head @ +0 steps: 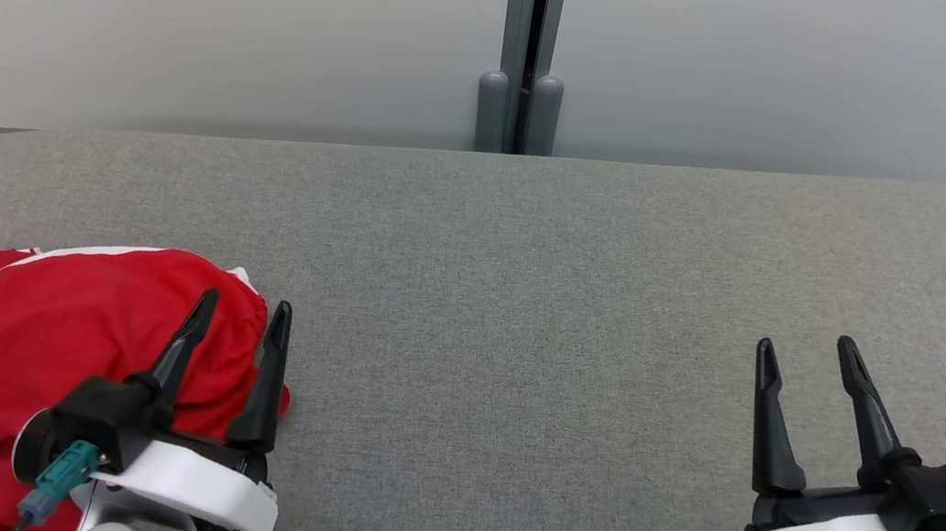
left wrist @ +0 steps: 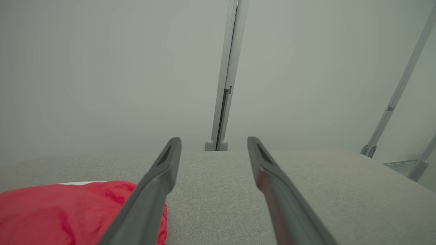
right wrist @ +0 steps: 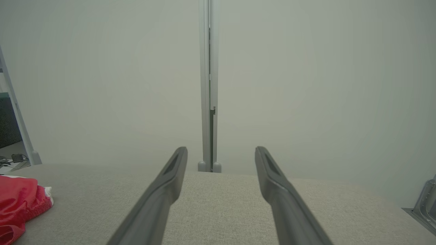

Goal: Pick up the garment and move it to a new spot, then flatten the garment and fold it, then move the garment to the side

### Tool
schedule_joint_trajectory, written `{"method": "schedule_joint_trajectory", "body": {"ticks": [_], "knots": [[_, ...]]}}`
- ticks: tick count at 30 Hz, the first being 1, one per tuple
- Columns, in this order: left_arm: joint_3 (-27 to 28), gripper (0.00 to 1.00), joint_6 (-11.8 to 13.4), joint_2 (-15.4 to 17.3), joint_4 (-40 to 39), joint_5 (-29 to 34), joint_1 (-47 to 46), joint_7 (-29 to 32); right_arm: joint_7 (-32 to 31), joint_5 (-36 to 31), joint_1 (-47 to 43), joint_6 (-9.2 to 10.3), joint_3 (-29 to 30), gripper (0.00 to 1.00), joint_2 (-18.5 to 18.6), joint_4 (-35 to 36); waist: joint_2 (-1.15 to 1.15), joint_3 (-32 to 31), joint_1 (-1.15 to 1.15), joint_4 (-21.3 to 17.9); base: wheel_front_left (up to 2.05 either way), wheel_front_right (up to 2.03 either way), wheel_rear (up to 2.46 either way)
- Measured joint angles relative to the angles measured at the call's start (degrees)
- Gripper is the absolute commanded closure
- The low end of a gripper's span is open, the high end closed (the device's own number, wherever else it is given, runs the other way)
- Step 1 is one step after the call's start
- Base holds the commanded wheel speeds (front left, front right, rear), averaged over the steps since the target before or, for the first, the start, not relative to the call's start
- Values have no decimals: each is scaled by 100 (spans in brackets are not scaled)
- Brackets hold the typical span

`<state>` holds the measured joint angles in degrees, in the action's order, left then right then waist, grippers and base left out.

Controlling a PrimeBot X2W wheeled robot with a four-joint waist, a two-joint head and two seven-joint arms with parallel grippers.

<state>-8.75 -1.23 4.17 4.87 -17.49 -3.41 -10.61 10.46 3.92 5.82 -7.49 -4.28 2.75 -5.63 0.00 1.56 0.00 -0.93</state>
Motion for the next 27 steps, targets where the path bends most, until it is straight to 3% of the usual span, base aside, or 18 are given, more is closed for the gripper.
{"method": "schedule_joint_trajectory", "body": {"ticks": [10,20,27], "knots": [[-118,0,127,20,85,200,42,-125,123,-227,-1,0,-131,0,0,-5,0,-38,0,4,0,0,0],[186,0,-227,-129,460,-71,158,-240,245,684,-96,0,-249,0,1,-493,0,-89,0,-5,0,0,0],[112,0,-300,-142,789,-225,179,-311,316,1048,-80,0,-368,0,3,-810,0,-100,0,3,0,0,0]]}}
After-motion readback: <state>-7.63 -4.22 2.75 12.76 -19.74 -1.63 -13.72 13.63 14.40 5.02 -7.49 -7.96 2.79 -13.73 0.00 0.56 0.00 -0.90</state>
